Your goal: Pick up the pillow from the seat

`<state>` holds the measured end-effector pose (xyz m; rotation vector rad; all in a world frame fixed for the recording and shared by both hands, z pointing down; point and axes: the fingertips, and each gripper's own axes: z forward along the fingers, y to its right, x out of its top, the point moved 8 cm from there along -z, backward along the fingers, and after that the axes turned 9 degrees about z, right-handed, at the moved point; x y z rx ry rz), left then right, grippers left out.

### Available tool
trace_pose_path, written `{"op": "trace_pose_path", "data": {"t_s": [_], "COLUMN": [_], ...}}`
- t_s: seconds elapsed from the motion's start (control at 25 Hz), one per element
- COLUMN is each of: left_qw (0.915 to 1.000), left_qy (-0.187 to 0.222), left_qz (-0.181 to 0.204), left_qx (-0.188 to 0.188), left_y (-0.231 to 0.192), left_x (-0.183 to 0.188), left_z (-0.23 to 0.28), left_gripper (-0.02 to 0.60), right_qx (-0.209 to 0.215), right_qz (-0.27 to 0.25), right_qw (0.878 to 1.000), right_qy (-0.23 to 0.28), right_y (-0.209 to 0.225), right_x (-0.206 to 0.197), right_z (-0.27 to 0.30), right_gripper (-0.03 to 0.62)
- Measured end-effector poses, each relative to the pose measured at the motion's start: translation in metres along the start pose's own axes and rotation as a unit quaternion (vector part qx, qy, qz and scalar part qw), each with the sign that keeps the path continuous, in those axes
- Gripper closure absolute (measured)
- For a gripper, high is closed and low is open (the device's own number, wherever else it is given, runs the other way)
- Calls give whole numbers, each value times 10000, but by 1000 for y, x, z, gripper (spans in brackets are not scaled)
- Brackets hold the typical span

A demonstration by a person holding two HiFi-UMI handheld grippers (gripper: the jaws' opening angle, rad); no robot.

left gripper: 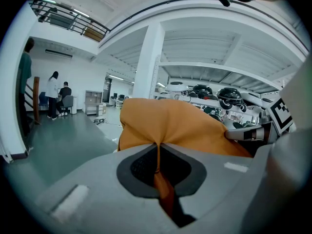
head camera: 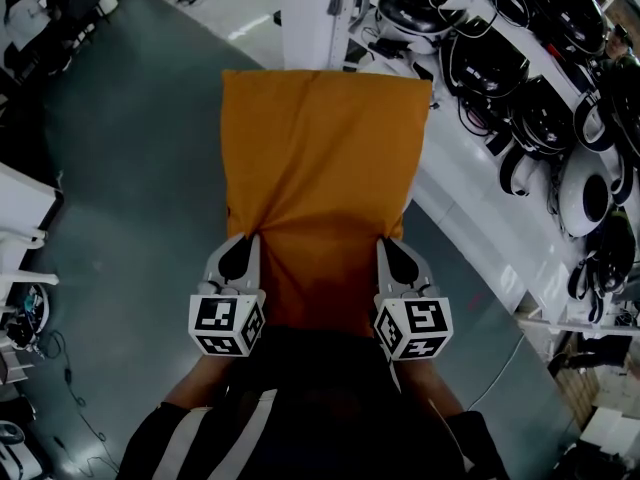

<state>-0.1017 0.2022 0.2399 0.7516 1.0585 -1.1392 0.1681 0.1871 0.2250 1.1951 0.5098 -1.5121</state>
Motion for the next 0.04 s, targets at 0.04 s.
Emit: {"op": "trace_pose_path", "data": {"t_s": [0.04], "left_qw": [10000], "left_qy": [-5], "left_qz": [1], "left_qx": [0], "left_y": [1], "left_x": [0], "left_z": [0], "left_gripper": [577], "right_qx": [-1], "right_qz": [2], "right_qw": [10000], "right_qy": [-1], "right_y": [0], "right_x": [0], "right_z": [0], "right_gripper": [586]}}
